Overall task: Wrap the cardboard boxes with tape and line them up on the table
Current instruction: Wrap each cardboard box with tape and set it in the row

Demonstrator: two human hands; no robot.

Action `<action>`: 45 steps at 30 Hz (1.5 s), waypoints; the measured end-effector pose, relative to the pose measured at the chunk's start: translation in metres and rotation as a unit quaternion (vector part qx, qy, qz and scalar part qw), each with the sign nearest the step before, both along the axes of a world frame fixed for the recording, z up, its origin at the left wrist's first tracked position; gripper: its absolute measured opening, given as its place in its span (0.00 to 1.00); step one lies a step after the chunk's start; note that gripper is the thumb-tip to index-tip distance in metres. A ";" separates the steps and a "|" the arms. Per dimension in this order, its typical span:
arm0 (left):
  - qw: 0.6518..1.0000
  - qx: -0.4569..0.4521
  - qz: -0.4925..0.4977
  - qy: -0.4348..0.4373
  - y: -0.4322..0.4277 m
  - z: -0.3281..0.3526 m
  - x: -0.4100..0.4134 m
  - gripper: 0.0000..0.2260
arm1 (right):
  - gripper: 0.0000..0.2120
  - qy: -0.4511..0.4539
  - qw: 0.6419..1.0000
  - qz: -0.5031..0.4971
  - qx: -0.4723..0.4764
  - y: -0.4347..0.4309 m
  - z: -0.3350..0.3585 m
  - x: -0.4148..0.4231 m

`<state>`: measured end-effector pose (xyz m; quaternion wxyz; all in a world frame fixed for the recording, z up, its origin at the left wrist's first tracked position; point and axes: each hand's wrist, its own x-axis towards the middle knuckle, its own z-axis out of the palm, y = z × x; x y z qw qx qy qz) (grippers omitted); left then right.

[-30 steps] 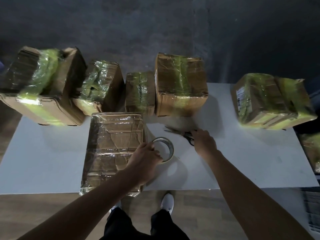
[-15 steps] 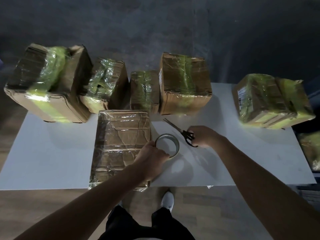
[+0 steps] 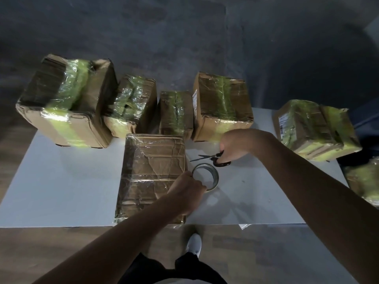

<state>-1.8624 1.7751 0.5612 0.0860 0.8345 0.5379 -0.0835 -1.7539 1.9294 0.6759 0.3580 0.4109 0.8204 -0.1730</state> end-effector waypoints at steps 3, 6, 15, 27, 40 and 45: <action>1.000 -0.006 -0.002 -0.005 0.000 0.000 0.000 0.11 | 0.19 -0.038 0.999 0.020 0.020 -0.006 0.001 -0.019; 1.000 -0.009 -0.008 -0.008 0.002 0.000 0.000 0.12 | 0.20 -0.063 0.996 0.042 0.040 -0.010 -0.004 -0.036; 1.000 -0.015 -0.011 -0.021 0.002 0.000 -0.001 0.10 | 0.23 -0.117 0.990 0.065 0.034 -0.013 -0.019 -0.060; 0.999 -0.011 -0.003 -0.032 0.000 -0.003 -0.001 0.10 | 0.28 -0.181 0.970 0.155 0.048 -0.006 -0.023 -0.061; 0.995 -0.079 -0.032 0.050 0.008 0.013 0.010 0.09 | 0.15 -0.113 0.991 -0.034 0.065 -0.008 -0.035 0.025; 0.994 -0.087 0.003 0.064 0.021 0.013 0.024 0.08 | 0.12 -0.062 0.988 -0.088 0.112 -0.028 -0.096 0.066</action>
